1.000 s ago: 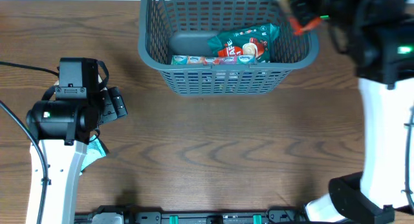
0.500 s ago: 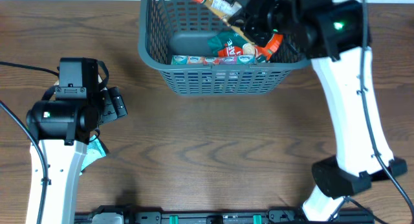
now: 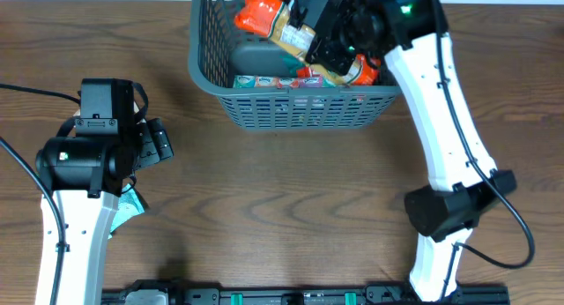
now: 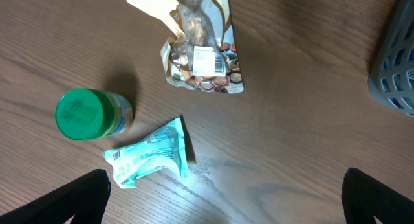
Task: Pack container
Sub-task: 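Lower the spaghetti pack into the basket and open the right gripper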
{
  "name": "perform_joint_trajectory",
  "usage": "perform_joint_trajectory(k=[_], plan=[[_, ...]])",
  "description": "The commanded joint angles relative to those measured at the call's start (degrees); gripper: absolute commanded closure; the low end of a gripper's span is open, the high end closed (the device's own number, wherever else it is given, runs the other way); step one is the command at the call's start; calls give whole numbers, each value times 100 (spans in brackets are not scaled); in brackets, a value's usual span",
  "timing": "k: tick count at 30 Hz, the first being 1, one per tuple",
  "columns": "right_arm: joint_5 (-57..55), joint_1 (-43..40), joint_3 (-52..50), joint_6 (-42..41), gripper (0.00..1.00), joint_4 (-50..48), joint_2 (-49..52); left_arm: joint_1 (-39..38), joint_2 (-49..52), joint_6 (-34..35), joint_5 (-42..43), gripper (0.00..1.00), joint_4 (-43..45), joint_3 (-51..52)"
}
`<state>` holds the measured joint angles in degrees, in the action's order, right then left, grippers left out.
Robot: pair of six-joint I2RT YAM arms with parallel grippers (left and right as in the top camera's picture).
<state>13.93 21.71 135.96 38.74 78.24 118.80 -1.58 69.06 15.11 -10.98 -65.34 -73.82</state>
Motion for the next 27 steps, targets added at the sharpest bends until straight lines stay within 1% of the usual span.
perform_joint_trajectory(k=[1,6,15,16,17,18,19,20,21,24,27], plan=[[197,-13,37,81,99,72,116,28,-15,-48,-107,1,0,37],[221,-13,31,81,99,160,372,28,-15,-50,-107,1,2,37],[306,11,31,118,99,177,402,28,-15,-50,-107,1,0,37],[306,11,31,96,92,177,402,28,-15,-48,-107,2,2,37],[306,11,31,50,57,177,402,28,-15,-50,-107,1,2,37],[315,13,31,46,30,186,402,28,-15,-48,-107,1,0,37],[337,13,31,46,10,195,402,28,-15,-48,-107,1,0,37],[376,13,31,28,2,195,402,28,-15,-48,-107,1,2,37],[424,13,31,26,1,195,402,28,-15,-48,-107,2,2,37],[529,13,31,7,1,186,402,28,-15,-48,-107,1,2,37],[531,11,55,-216,1,63,385,28,-15,-48,-107,2,0,37]])
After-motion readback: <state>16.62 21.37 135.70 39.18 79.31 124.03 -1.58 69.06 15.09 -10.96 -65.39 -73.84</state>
